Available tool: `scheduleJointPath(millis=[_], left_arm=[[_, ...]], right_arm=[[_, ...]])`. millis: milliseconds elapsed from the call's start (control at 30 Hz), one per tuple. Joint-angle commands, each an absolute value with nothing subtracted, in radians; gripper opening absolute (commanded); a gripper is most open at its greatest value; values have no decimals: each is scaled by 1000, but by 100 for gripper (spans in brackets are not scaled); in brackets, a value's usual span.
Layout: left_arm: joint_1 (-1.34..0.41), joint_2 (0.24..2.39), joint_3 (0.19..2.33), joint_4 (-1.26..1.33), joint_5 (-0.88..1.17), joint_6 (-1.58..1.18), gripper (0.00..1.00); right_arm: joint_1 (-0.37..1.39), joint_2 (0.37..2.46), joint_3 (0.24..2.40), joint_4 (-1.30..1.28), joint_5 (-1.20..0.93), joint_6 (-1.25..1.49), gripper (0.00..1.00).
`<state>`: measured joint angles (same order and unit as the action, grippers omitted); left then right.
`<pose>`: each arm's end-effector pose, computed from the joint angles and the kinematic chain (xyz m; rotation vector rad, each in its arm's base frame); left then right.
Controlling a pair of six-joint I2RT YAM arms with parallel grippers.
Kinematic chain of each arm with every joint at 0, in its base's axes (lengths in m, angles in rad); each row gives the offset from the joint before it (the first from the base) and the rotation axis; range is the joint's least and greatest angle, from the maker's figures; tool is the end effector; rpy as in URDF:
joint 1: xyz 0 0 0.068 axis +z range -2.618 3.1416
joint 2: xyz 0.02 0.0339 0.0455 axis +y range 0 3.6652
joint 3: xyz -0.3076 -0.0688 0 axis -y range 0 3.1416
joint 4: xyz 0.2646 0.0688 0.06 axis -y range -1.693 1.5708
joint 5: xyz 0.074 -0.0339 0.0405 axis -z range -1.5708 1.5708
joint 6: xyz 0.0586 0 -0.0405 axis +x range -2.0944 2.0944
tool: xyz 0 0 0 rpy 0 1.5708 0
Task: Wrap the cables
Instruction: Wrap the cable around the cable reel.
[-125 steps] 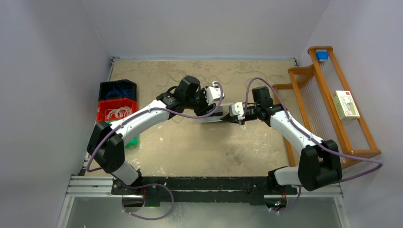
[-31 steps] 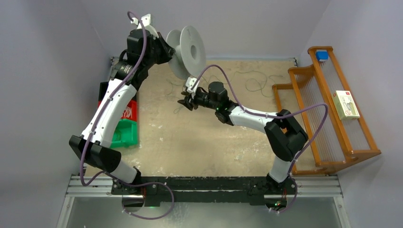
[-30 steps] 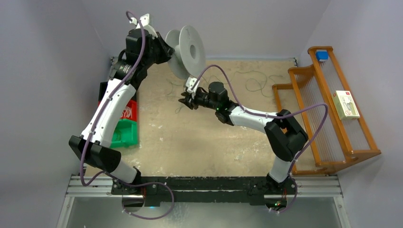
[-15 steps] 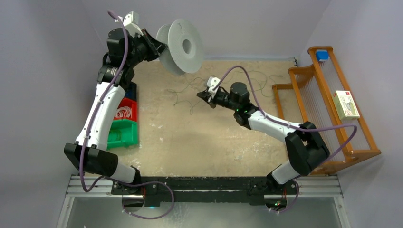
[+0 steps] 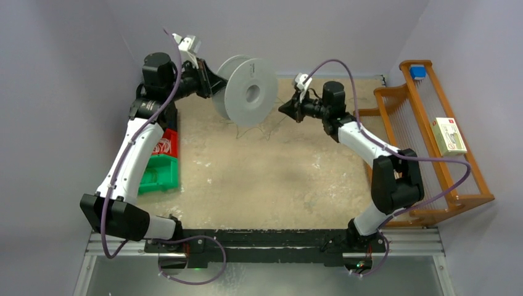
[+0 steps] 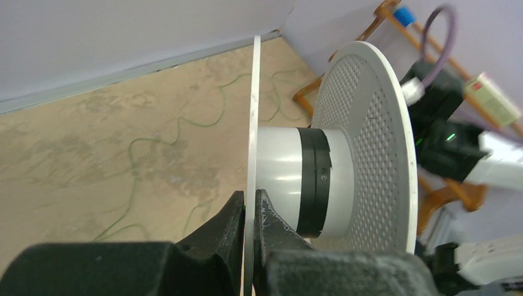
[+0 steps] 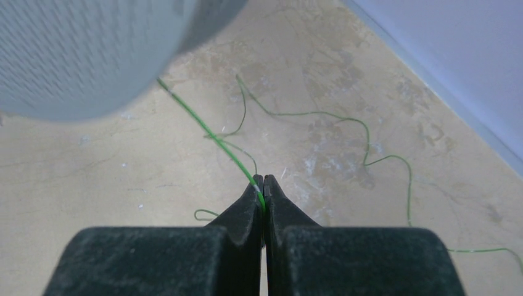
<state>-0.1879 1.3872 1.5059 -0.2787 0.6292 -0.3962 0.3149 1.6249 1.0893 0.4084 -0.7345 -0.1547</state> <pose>0.3269 -0.0973 0.4875 0.2976 1.7744 -0.9654 0.3790 0.1647 0.3223 -0.9153 1.4557 0.7393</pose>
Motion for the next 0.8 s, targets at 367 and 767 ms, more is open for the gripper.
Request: scheduleJointPath(millis=[367,767], left_arm=[[-363,1329,1370,-318,214,68,0],[-397,1334,1309,-198,-73,53,0]], right_arm=[[272,1768,1704,-377,-1053,-324,3],[273,1824,1762,-638,-1161,-482,7]])
